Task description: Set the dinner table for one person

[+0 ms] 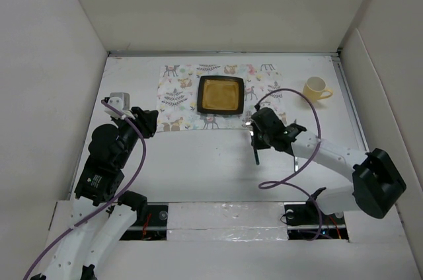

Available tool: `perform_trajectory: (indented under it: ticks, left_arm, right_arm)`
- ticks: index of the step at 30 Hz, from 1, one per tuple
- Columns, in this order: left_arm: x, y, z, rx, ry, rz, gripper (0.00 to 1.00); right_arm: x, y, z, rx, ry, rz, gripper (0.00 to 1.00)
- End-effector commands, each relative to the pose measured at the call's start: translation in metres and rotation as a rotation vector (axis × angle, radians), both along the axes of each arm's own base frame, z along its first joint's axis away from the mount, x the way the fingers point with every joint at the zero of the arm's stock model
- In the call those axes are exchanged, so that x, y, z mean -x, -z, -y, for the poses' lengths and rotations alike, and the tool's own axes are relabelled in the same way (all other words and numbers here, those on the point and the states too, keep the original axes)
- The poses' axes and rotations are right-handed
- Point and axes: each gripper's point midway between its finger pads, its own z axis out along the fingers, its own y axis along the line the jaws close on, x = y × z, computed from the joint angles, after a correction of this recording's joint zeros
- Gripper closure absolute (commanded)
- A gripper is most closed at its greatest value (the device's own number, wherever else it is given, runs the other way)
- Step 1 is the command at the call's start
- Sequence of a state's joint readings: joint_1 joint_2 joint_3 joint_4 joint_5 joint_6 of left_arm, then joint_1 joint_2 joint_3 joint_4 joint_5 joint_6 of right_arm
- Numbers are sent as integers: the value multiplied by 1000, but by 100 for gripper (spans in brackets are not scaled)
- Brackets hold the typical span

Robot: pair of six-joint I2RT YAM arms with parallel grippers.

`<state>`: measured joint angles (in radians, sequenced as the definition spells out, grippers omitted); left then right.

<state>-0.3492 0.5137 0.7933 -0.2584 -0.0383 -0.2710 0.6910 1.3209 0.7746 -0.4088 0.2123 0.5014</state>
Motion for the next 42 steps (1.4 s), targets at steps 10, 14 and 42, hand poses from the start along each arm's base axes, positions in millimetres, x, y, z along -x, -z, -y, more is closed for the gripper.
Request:
perform_trajectory:
  ticks: [10, 14, 42]
  left_arm:
    - [-1, -14, -5, 39, -31, 38, 71]
    - [1, -14, -5, 54, -34, 34, 70]
    - [9, -24, -2, 69, -2, 75, 67]
  right_arm:
    - [-125, -67, -183, -274, -78, 167, 100]
    - [-158, -79, -229, -314, -61, 204, 100]
    - [-208, -2, -304, -286, 37, 127, 100]
